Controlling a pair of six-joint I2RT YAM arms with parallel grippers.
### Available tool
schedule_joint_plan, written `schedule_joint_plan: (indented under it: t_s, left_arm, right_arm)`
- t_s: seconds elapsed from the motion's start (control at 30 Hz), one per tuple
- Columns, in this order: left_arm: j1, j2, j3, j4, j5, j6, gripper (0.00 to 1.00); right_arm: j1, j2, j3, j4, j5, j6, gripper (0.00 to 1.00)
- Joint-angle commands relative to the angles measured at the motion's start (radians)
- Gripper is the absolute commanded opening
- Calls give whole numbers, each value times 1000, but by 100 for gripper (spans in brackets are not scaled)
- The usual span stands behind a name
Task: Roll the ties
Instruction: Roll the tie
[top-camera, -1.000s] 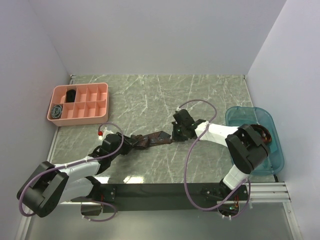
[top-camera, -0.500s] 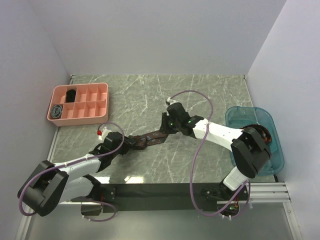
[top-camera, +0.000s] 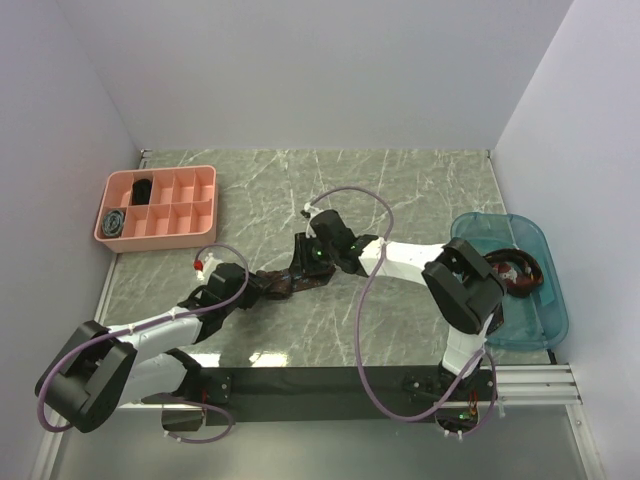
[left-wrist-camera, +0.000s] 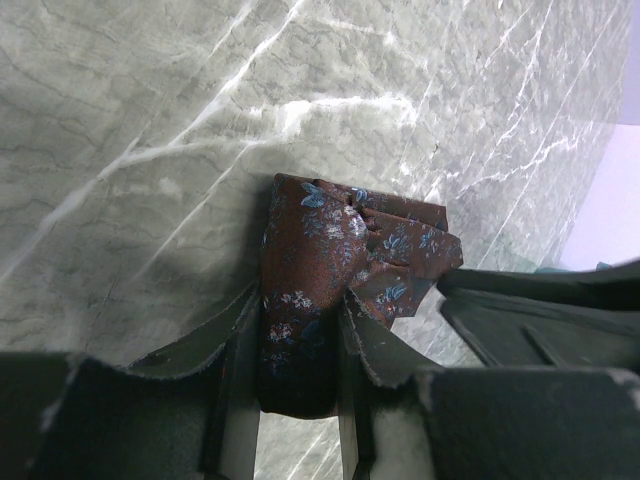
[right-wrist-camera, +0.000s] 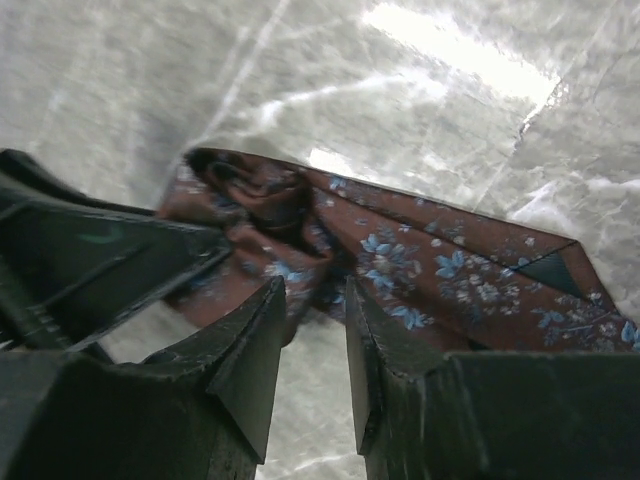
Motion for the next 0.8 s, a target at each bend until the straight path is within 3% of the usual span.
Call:
schedule_joint_plan:
  t_s: [0.0, 0.17, 0.33, 0.77]
  left_arm:
    - [-3, 3, 36, -8, -21, 2, 1]
    - [-3, -3, 26, 0, -16, -9, 1]
    - [-3, -20, 9, -5, -32, -50, 1]
    - [-3, -146, -91, -49, -163, -265, 1]
  right_arm:
    - [2, 27, 77, 32, 9, -50, 38]
    - [-3, 78, 131, -20, 40, -102, 35]
    - [-13, 110, 81, 9, 72, -35, 22]
    - [-26, 113, -64, 72, 61, 81, 20]
